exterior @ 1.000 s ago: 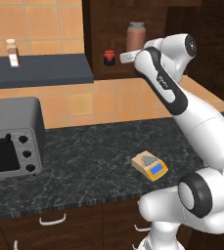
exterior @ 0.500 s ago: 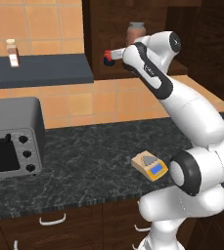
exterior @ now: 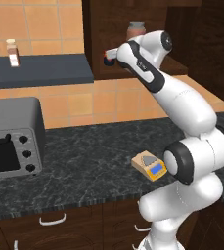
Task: Pick the jam and place it on the digital scale for weighing, and close the cabinet.
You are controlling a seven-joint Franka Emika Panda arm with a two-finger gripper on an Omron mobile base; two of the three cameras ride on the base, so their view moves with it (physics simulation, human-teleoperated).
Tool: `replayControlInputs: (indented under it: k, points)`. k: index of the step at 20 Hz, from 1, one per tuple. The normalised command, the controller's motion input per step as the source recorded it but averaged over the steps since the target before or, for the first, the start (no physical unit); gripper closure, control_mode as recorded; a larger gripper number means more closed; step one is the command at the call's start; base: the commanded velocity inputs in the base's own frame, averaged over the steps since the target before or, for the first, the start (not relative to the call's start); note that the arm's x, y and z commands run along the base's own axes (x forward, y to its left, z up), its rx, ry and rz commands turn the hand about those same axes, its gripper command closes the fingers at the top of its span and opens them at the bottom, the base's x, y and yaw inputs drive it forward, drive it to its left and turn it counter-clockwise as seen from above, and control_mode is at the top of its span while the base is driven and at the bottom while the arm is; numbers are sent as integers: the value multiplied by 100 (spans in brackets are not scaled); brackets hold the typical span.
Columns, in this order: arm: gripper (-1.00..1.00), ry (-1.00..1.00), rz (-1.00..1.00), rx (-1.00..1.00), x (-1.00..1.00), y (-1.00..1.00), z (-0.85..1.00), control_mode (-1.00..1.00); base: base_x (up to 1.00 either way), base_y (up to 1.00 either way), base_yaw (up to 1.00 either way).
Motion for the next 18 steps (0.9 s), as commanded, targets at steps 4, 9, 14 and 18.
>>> replayControlInputs:
  k: [4,9,14,18]
  points:
    - [-100,0,5,0,25,0,-16,-100,0,0,0]
    - [-100,0,4,-1,32,9,-21,-100,0,0,0]
    - [-100,-3,1,-4,22,27,-19,-100,0,0,0]
    - [100,0,0,-7,31,42,-16,-100,0,0,0]
